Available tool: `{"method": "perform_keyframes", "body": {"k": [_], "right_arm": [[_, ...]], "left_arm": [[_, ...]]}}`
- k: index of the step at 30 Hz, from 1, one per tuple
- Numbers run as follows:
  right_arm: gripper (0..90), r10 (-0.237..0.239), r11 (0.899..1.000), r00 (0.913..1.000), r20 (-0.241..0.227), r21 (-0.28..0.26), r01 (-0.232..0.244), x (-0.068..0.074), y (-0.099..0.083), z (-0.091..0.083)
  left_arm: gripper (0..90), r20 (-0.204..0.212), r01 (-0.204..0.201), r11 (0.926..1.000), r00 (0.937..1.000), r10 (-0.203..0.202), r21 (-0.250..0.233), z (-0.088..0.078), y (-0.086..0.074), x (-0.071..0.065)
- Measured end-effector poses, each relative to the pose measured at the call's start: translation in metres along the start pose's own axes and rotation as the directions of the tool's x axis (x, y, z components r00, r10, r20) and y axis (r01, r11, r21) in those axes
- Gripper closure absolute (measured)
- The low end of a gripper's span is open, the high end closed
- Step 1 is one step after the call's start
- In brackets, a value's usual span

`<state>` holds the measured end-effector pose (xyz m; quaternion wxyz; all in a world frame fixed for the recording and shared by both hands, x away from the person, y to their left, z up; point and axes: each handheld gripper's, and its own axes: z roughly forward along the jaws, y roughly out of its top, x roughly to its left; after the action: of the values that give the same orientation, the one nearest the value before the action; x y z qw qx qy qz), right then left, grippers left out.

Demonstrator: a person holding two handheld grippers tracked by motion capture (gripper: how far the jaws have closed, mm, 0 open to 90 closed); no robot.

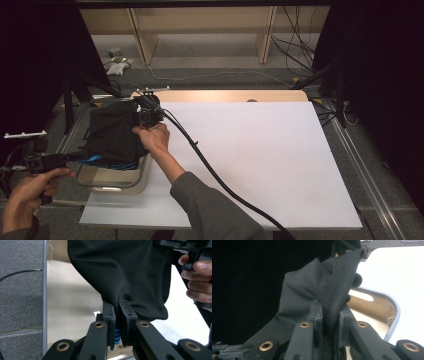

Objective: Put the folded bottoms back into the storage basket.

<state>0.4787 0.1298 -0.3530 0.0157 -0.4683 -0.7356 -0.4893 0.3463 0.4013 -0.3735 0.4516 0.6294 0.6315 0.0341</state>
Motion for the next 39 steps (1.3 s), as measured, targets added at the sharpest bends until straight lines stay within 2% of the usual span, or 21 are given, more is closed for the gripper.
{"method": "perform_keyframes", "body": {"k": [9, 15, 16, 17, 18, 19, 20, 21, 22, 23, 25, 30, 36, 39], "right_arm": [[78.3, 0.007, 1.000, 0.9999, 0.011, 0.007, -0.007, -0.002, -0.006, 0.005], [75.8, 0.021, 1.000, 0.9997, 0.009, 0.016, -0.021, -0.004, -0.009, 0.008], [70.5, 0.025, 0.999, 0.9997, 0.003, 0.024, -0.025, -0.004, -0.009, 0.009], [53.3, 0.040, 0.998, 0.9992, -0.006, 0.040, -0.040, -0.005, -0.009, 0.011], [31.9, 0.080, 0.996, 0.9966, -0.018, 0.051, -0.079, -0.008, -0.008, 0.012], [17.7, 0.120, 0.991, 0.9922, -0.034, 0.063, -0.117, -0.012, -0.006, 0.014], [10.5, 0.139, 0.988, 0.9891, -0.047, 0.079, -0.135, -0.016, -0.004, 0.014], [9.7, 0.138, 0.988, 0.9895, -0.042, 0.074, -0.135, -0.018, -0.002, 0.012], [11.4, 0.119, 0.991, 0.9924, -0.031, 0.063, -0.117, -0.019, 0.000, 0.009], [13.3, 0.095, 0.994, 0.9950, -0.029, 0.062, -0.094, -0.019, 0.002, 0.005], [13.8, 0.078, 0.996, 0.9966, -0.024, 0.053, -0.077, -0.020, 0.005, -0.001], [14.2, 0.074, 0.997, 0.9963, -0.045, 0.034, -0.072, -0.020, 0.013, -0.013], [14.2, 0.033, 0.999, 0.9989, -0.033, 0.021, -0.032, -0.023, 0.015, -0.022], [14.2, 0.027, 0.999, 0.9992, -0.030, 0.020, -0.026, -0.026, 0.016, -0.026]], "left_arm": [[84.1, -0.003, 0.008, 0.9997, 1.0000, -0.008, 0.021, 0.006, -0.002, 0.005], [83.8, -0.011, 0.015, 0.9998, 0.9998, -0.015, 0.015, 0.007, -0.003, 0.007], [83.1, -0.020, 0.021, 0.9997, 0.9996, -0.021, 0.008, 0.007, -0.003, 0.008], [79.0, -0.034, 0.032, 0.9995, 0.9989, -0.032, -0.009, 0.008, -0.002, 0.008], [61.9, -0.057, 0.041, 0.9991, 0.9975, -0.042, -0.013, 0.009, -0.001, 0.007], [39.2, -0.094, 0.040, 0.9992, 0.9947, -0.041, -0.009, 0.009, 0.001, 0.005], [23.0, -0.119, 0.039, 0.9992, 0.9921, -0.040, -0.008, 0.010, 0.002, 0.003], [16.2, -0.128, 0.032, 0.9994, 0.9912, -0.033, -0.008, 0.011, 0.003, 0.001], [15.8, -0.136, 0.026, 0.9996, 0.9904, -0.027, -0.008, 0.011, 0.004, -0.001], [15.8, -0.140, 0.022, 0.9997, 0.9898, -0.023, -0.009, 0.012, 0.004, -0.002], [15.9, -0.142, 0.020, 0.9998, 0.9897, -0.020, -0.003, 0.014, 0.005, -0.003], [16.5, -0.121, 0.017, 0.9999, 0.9925, -0.017, 0.001, 0.018, 0.005, -0.008], [16.1, -0.112, 0.024, 0.9997, 0.9934, -0.025, -0.007, 0.024, 0.007, -0.014], [16.0, -0.113, 0.019, 0.9997, 0.9934, -0.020, -0.012, 0.025, 0.007, -0.016]]}}
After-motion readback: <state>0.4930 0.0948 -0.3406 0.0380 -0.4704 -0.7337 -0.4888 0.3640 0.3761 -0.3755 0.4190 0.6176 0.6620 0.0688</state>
